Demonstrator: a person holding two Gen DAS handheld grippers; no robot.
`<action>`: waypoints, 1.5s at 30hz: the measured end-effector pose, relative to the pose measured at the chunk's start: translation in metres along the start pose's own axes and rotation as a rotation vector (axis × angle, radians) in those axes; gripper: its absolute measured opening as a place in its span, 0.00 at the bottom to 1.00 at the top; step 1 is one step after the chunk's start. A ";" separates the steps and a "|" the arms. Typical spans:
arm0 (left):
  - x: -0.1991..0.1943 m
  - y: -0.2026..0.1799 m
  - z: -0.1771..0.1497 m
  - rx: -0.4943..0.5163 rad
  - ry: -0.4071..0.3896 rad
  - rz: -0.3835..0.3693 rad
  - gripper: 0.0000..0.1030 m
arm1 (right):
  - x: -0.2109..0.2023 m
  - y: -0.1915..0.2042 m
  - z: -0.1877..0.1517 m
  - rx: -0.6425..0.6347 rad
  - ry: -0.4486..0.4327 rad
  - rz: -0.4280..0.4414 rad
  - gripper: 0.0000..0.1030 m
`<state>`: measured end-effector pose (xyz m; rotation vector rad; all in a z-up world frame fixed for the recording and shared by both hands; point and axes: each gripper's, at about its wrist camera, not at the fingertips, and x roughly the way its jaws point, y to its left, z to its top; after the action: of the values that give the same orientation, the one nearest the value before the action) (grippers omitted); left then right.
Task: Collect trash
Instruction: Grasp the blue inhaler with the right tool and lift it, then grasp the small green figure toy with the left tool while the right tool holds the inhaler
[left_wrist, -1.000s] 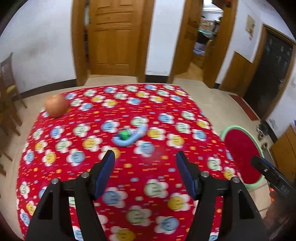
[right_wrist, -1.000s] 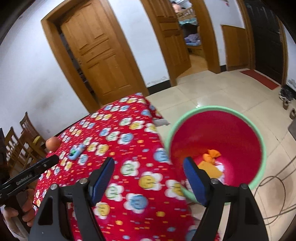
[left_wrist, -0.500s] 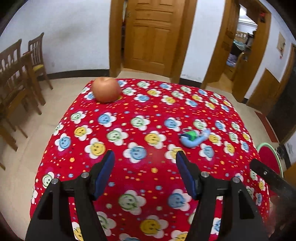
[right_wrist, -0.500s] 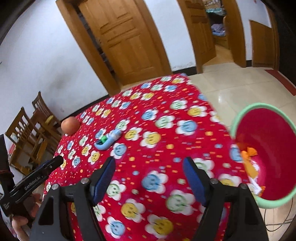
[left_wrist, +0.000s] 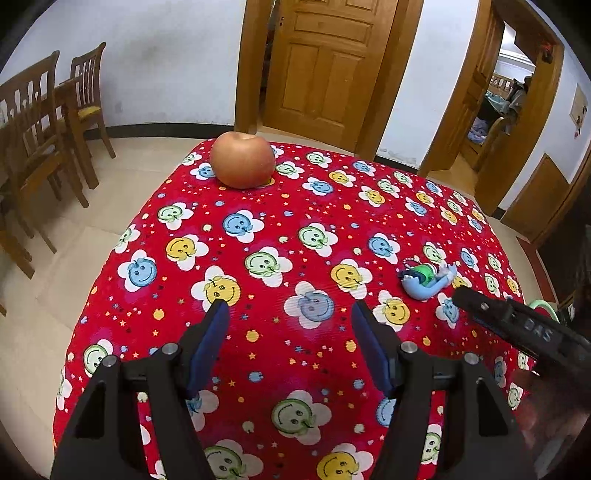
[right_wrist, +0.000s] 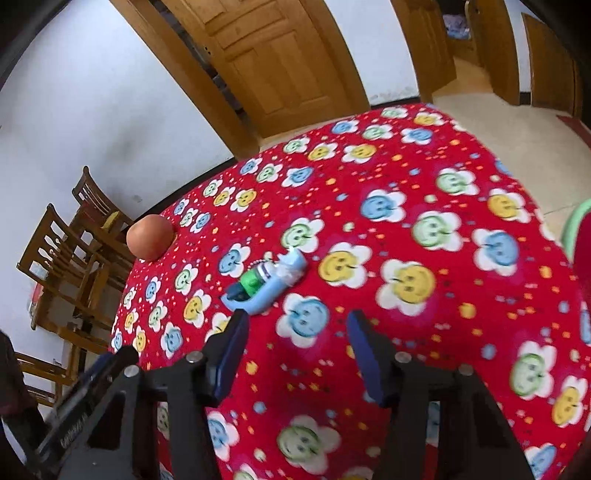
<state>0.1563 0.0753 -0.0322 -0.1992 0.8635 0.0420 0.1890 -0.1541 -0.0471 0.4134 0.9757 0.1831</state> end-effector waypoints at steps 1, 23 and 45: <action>0.001 0.001 0.000 -0.005 0.001 -0.002 0.66 | 0.006 0.002 0.002 0.008 0.006 0.000 0.57; -0.001 0.004 0.000 -0.013 0.003 -0.025 0.66 | 0.024 0.005 0.014 0.057 0.041 0.097 0.16; 0.016 -0.063 0.005 0.100 0.061 -0.126 0.66 | -0.033 -0.068 0.016 0.057 -0.037 -0.045 0.14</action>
<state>0.1780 0.0140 -0.0315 -0.1614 0.9100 -0.1251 0.1815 -0.2314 -0.0426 0.4455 0.9548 0.1068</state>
